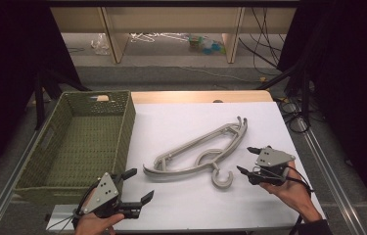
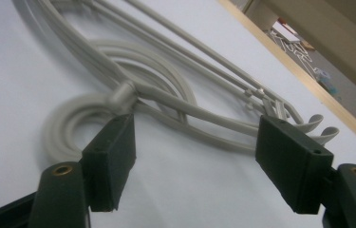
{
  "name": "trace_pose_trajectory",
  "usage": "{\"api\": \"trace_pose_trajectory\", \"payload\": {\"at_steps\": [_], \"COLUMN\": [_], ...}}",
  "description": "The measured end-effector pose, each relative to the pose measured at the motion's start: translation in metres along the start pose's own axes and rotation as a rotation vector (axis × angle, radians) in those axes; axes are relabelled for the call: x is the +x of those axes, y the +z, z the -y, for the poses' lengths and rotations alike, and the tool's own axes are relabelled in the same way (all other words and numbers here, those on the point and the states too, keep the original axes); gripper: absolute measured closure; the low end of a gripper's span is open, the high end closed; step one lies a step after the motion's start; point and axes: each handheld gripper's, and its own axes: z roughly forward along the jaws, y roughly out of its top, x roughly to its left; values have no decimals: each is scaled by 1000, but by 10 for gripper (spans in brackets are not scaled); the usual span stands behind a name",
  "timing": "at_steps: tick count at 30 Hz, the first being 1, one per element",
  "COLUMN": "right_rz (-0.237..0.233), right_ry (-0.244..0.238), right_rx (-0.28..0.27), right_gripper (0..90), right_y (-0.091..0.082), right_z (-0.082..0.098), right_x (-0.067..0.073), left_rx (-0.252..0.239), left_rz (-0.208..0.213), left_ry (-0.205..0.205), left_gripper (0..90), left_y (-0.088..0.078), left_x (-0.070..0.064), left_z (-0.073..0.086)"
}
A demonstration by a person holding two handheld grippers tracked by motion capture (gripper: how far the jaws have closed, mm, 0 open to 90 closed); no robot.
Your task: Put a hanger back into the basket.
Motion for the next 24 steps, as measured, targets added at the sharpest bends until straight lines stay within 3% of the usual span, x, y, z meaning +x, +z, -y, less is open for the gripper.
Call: {"api": "trace_pose_trajectory", "payload": {"at_steps": [8, 11, 13, 14, 16, 18, 19, 24], "right_rz": [-50, -81, -92, -92, -110, -130, -160, -182], "right_ry": [-181, -205, -272, -272, -326, -354, -393, -410], "right_rx": [99, 111, 163, 163, 138, 152, 167, 206], "right_gripper": [344, 351, 357, 357, 389, 389, 402, 417], "right_y": [37, 46, 60, 60, 65, 68, 73, 84], "right_z": [-14, -15, -16, -16, -21, -22, -23, -21], "right_x": [-15, -17, -17, -17, -20, -20, -22, -21], "left_rx": [18, 22, 26, 30, 32, 35, 32, 47], "left_rz": [7, 9, 13, 12, 18, 21, 29, 31], "left_ry": [6, 5, -12, -8, -5, 6, -6, 2], "left_gripper": [158, 159, 159, 159, 159, 159, 159, 159], "left_y": [1, 1, 1, 1, 1, 1, 2, 2], "left_x": [0, 0, -1, -1, -1, 0, -1, -1], "left_z": [1, 1, 1, 1, 1, 1, 2, 2]}}
